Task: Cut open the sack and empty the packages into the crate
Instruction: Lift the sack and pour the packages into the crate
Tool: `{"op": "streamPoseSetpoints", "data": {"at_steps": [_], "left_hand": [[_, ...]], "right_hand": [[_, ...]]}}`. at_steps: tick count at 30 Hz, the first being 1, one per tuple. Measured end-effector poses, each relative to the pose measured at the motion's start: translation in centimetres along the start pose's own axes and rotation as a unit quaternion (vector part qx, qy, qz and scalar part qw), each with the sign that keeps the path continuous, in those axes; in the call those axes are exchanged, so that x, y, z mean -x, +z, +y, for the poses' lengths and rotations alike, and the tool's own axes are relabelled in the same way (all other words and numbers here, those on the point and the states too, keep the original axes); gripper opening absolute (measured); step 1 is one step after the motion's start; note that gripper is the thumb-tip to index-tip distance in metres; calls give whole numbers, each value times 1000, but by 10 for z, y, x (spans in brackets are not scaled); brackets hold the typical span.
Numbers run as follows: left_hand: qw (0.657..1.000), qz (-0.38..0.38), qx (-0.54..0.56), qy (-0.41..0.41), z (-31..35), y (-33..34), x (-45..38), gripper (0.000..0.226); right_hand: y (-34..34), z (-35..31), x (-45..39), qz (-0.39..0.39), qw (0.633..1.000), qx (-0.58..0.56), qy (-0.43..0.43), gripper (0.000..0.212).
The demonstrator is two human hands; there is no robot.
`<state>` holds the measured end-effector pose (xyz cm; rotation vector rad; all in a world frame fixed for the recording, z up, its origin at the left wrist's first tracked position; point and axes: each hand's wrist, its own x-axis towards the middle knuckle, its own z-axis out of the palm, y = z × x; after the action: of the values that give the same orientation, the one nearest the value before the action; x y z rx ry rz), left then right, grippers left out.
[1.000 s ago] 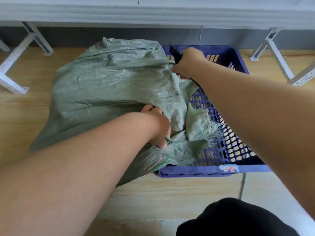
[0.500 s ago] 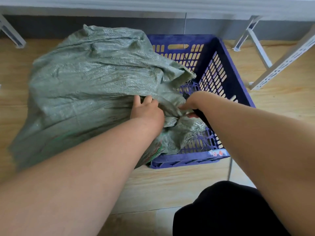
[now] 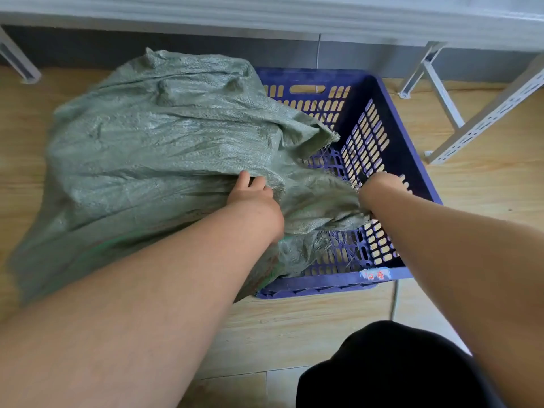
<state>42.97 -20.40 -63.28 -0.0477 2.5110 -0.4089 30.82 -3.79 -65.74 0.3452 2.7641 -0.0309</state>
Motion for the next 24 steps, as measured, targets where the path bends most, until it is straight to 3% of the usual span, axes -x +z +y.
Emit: {"op": "streamPoseSetpoints", "data": {"at_steps": [2, 5, 6, 8, 10, 12, 13, 15, 17, 20, 24], "left_hand": [[992, 48, 109, 29, -4, -4, 4, 47], [939, 266, 217, 6, -21, -4, 14, 37], [932, 295, 210, -4, -27, -3, 15, 34], [952, 213, 220, 3, -41, 1, 17, 36], [940, 136, 314, 9, -57, 0, 24, 27], [900, 213, 381, -15, -82, 0, 34, 19], [875, 272, 398, -47, -99, 3, 41, 19], [819, 361, 422, -144, -137, 14, 60, 18], [780, 368, 443, -247, -177, 35, 77, 23], [741, 287, 501, -343, -215, 73, 91, 44], [705, 248, 563, -352, -218, 112, 96, 61]], "right_hand": [[-8, -19, -2, 67, 995, -55, -41, 39], [-28, -64, 12, 167, 953, -188, -169, 49], [-34, -80, 22, 163, 936, -221, -220, 54], [-39, -104, 44, 95, 912, -255, -306, 61], [-31, -118, 61, -79, 908, -244, -330, 54], [-18, -120, 67, -234, 896, -236, -295, 34], [-13, -120, 67, -234, 901, -224, -287, 30], [-13, -122, 65, -124, 936, -175, -279, 32], [-23, -129, 69, 20, 945, -176, -277, 31], [-42, -159, 99, 133, 909, -198, -343, 31], [-47, -212, 172, 141, 828, -208, -502, 26]]}}
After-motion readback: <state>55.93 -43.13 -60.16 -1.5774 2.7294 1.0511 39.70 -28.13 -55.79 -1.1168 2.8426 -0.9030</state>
